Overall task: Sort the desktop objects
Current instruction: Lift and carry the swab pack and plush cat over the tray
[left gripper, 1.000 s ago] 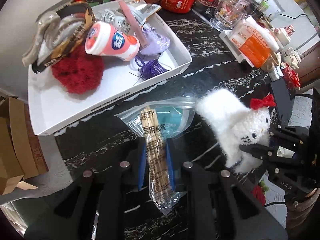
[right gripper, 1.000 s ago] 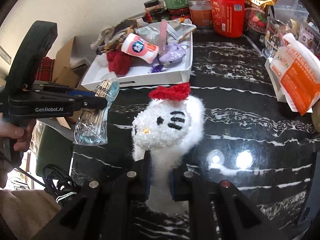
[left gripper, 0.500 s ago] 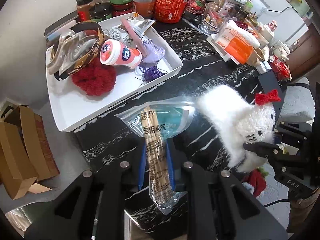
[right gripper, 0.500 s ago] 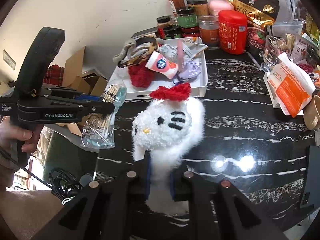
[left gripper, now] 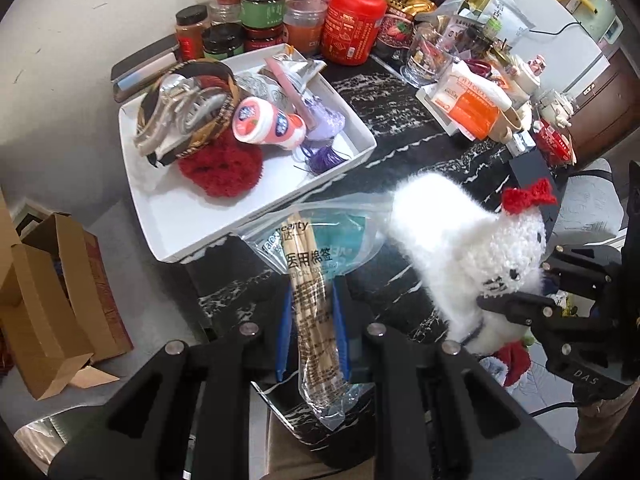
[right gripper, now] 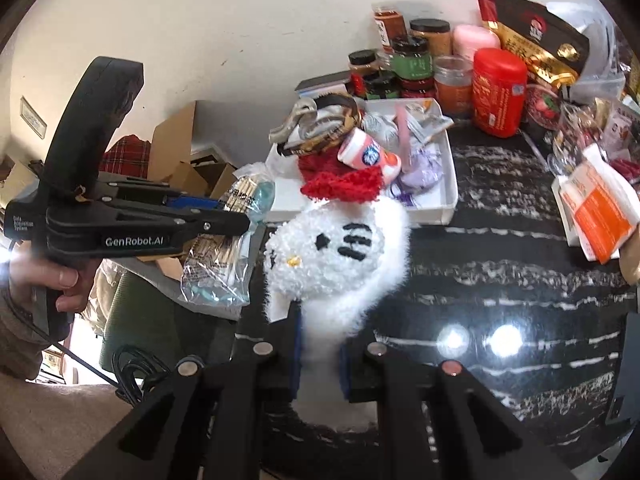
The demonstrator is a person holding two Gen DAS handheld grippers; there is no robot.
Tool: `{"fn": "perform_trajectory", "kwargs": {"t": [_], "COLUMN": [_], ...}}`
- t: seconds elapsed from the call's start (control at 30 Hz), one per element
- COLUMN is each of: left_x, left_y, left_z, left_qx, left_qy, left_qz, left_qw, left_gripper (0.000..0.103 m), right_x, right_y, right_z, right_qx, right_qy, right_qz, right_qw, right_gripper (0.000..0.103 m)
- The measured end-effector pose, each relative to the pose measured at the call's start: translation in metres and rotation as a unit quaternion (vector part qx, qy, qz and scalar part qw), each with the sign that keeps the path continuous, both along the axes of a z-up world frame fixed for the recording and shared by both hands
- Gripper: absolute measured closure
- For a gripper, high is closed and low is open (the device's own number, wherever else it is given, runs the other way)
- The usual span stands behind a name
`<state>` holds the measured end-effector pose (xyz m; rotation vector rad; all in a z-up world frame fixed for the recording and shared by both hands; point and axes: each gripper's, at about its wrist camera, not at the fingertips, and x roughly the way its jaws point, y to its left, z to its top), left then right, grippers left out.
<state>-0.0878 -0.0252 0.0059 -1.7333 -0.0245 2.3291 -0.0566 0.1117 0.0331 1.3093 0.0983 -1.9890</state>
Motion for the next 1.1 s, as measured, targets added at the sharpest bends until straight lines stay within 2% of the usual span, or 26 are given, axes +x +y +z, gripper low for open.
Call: {"fn": "perform_trajectory", "kwargs": {"t": [0.5, 0.9, 1.1], "left_x": [-0.052, -0.100, -0.128], "left_y": [-0.041, -0.056, -0.060], "left_z": [0.010, -0.005, -0.017], "left_qx": [-0.006, -0.004, 0.003], "left_qy": [0.030, 0.037, 0.044], "left_qz": [0.031, 0.051, 0.046], "left_qw": [0.9991, 0.9980, 0.9980], "left_gripper": [0.085, 0.085, 0.085], "right_x": [-0.056, -0.116, -0.142], "right_y": [-0.052, -0.072, -0.075], "right_z": [0.006, -0.007, -0.019], "right_qx": [-0.005, -0.005, -0.002], "right_qy": [0.015, 0.022, 0.026], "right_qz": [0.027, 0.032, 0.024], "right_qw": [0.999, 0.999, 0.999], "right_gripper": [0.090, 0.090, 0.089]}}
